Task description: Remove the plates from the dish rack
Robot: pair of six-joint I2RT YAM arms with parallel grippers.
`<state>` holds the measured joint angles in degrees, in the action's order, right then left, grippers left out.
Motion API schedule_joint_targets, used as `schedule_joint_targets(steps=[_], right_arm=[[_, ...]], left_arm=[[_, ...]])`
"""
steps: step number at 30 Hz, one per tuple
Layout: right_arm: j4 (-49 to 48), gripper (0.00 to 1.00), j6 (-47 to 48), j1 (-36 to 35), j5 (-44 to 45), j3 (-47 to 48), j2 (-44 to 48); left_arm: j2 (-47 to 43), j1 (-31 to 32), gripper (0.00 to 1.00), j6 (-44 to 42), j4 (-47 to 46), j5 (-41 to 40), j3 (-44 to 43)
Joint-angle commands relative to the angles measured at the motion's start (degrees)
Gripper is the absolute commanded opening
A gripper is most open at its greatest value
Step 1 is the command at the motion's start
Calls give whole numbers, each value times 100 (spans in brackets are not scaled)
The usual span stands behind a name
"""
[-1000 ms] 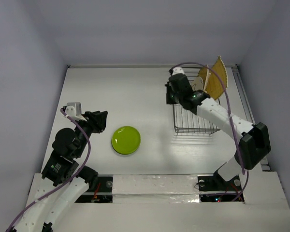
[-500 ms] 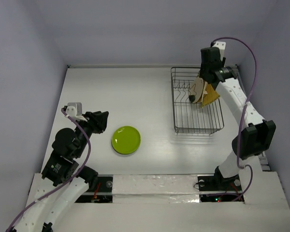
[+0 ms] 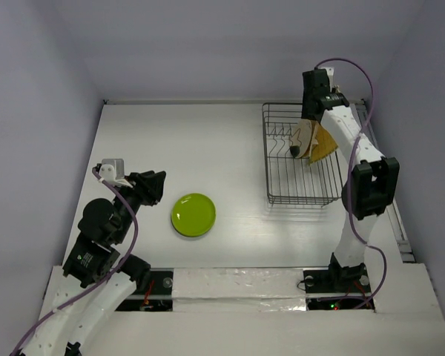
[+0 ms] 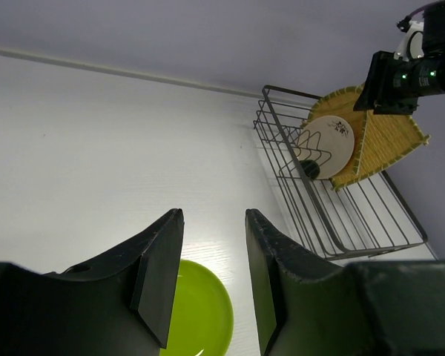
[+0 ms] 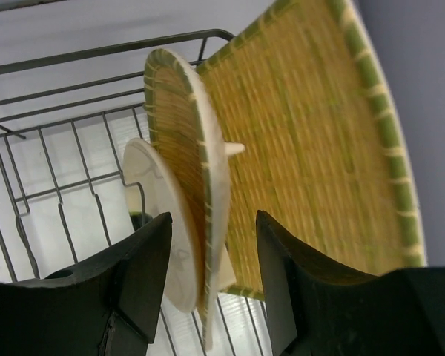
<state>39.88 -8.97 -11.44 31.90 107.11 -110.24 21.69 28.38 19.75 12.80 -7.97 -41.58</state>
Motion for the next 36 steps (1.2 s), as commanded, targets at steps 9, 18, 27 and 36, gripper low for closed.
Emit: schedule_joint_targets(steps=[9,18,27,36], right_arm=[[-156,22,212,-16,536,398,-262],[-173,0,317,-16,800,556,81],[-410,0,554,-16,1231,618,774],[-718,0,748,-69,1485,574,969]], left_arm=[[-25,-17,36,-76,-278,85,62],[-42,-70,36,-76,-295,138,63],[-34,-70,36,-76,-322,199,71],[-25,-70,36,-76,-304,190,71]])
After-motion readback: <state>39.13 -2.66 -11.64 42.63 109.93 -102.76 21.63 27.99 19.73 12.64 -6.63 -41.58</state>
